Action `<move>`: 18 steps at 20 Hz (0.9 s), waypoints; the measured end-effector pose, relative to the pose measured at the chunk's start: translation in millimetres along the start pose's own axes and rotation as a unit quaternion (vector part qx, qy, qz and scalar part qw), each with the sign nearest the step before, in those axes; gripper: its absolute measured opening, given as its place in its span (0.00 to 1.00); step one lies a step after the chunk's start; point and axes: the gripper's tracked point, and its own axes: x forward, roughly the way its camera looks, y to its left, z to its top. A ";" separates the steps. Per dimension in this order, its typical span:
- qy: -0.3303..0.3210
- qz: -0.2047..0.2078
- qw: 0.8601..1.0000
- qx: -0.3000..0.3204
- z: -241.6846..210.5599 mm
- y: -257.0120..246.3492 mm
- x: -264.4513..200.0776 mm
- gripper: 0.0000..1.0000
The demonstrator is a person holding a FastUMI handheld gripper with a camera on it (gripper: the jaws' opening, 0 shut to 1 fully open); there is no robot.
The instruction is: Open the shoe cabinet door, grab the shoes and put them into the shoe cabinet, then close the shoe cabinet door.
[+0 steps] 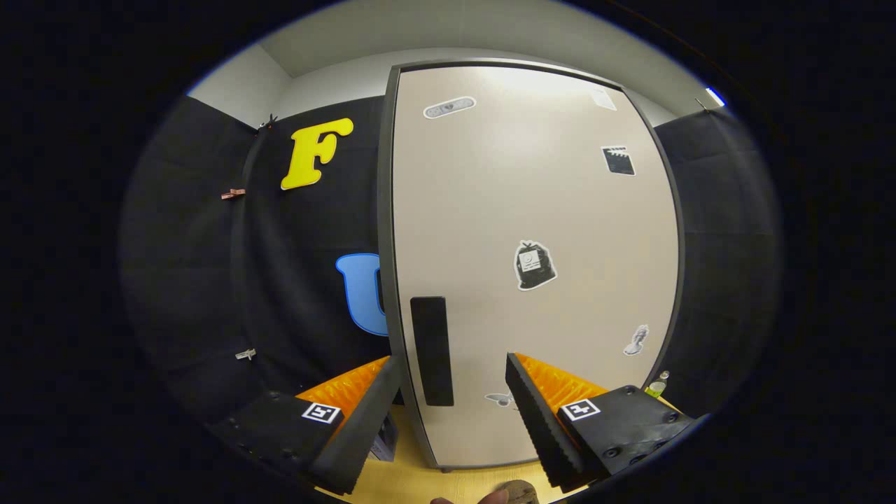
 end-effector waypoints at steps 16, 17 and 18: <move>-0.011 -0.010 1.000 -0.022 -18.5 10.6 58.7 0.29; -0.007 -0.007 1.000 -0.018 -19.9 10.2 56.5 0.29; -0.006 -0.002 1.000 -0.015 -19.2 10.3 55.9 0.22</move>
